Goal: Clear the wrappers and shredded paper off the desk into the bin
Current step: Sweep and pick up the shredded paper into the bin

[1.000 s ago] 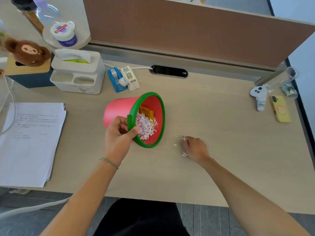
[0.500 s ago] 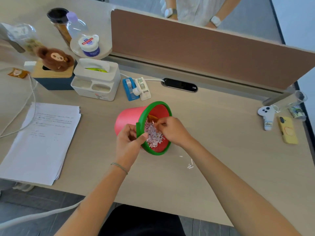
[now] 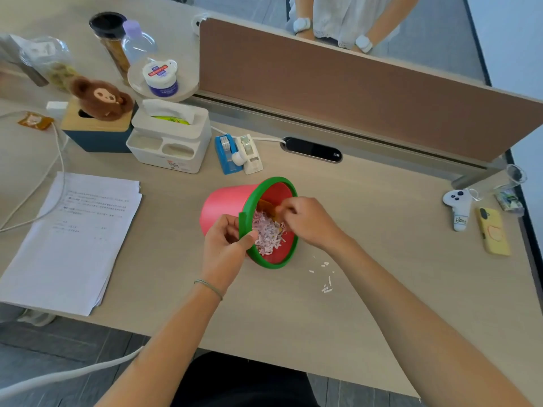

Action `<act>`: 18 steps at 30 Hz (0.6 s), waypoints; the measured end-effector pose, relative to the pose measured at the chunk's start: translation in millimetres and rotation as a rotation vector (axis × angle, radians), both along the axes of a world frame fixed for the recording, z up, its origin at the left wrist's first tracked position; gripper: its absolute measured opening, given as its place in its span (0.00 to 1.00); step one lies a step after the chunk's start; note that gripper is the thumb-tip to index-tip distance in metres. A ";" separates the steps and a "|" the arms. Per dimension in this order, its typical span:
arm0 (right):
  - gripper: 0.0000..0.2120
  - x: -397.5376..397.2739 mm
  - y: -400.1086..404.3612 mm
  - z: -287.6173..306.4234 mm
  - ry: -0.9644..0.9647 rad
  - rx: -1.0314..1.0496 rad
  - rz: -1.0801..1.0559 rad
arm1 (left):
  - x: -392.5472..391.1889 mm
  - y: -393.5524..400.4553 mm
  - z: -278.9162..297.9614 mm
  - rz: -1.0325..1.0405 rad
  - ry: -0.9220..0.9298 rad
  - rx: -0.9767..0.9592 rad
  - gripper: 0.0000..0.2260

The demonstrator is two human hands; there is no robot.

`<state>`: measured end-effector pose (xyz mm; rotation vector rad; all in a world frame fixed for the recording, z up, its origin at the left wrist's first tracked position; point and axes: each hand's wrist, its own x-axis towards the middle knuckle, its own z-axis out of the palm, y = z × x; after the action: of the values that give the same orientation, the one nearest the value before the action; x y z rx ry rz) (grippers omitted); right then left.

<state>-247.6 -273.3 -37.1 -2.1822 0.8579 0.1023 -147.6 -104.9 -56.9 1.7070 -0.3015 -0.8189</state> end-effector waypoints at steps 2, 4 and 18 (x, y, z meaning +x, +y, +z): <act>0.17 -26.3 -11.5 -13.2 0.027 -0.083 -0.122 | 1.7 0.1 -1.1 0.000 0.000 0.011 0.10; 0.15 -62.2 -23.3 -34.9 0.235 -0.271 -0.077 | 3.5 0.4 -1.3 0.003 0.000 0.013 0.10; 0.11 -105.3 -28.0 -114.2 0.770 -0.776 0.703 | 1.6 0.0 -1.9 -0.036 -0.033 0.015 0.08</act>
<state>-352.9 -301.3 -151.2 -3.1642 0.4864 1.1864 -146.1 -104.8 -58.8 1.7344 -0.3502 -0.8214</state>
